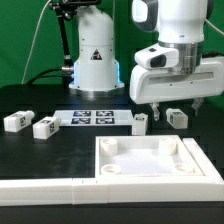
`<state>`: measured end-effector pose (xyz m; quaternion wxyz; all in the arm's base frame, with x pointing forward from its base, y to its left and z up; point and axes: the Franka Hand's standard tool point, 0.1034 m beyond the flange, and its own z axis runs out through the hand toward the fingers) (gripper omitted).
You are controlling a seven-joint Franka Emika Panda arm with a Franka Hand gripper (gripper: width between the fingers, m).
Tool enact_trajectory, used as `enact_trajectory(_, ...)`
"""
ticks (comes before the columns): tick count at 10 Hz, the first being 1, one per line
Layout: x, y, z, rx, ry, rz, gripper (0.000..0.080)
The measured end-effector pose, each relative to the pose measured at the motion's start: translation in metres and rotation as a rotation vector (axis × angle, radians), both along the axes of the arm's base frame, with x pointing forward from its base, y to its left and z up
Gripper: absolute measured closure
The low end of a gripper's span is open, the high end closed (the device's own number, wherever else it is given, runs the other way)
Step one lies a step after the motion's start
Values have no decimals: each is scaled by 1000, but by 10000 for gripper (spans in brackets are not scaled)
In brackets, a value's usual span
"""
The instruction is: Assemble one leg
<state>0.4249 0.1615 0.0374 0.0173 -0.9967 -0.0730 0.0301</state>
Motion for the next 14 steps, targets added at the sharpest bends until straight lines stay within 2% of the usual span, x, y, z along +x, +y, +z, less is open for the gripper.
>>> enact_trajectory(3,-5,-2,-1,-23,64,19,150)
enact_trajectory(5,-24,4,-1,-81,238,47,150)
enact_trajectory(6,-25,9,2,-96,291,61,150)
enact_trajectory(8,-32,8,8,-138,487,52,150)
enact_trajectory(9,-32,9,6,-145,535,48,150)
enact_trajectory(10,-40,6,6,-171,635,52,150)
enact_trajectory(12,-49,6,-4,-209,818,41,150)
enact_trajectory(14,-47,11,-16,-206,843,31,150)
